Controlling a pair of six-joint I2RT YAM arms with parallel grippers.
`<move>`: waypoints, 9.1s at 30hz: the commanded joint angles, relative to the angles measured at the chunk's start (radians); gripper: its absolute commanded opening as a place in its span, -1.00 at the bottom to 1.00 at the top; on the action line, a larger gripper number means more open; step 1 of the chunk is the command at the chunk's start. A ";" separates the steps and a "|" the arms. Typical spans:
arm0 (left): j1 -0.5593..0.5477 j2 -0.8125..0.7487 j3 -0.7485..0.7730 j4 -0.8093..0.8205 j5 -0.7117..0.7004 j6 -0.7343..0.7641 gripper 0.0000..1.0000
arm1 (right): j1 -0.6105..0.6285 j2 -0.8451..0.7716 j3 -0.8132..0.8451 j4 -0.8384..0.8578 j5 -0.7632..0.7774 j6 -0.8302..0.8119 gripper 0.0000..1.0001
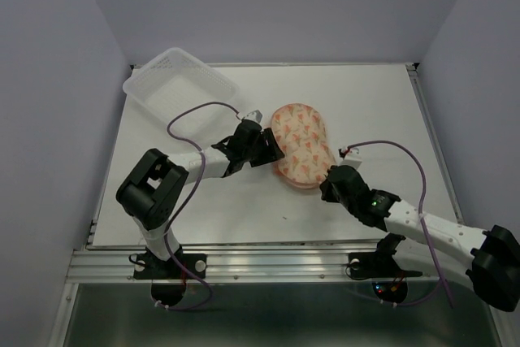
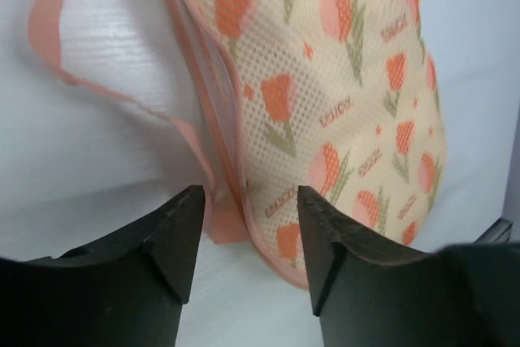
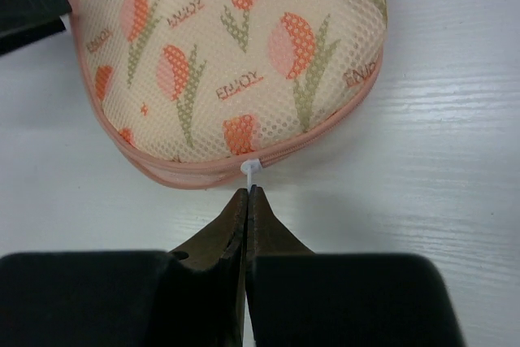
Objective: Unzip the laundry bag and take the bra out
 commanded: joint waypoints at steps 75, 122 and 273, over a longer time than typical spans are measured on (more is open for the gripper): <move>-0.095 -0.117 -0.155 0.168 -0.069 -0.221 0.98 | 0.001 0.253 0.051 0.261 -0.147 -0.049 -0.99; -0.247 -0.282 -0.048 0.031 -0.286 -0.188 0.98 | -0.042 0.183 0.541 -0.176 0.168 -0.245 1.00; -0.032 0.044 0.397 -0.220 -0.148 0.165 0.74 | -0.388 -0.245 0.220 -0.100 -0.246 -0.167 1.00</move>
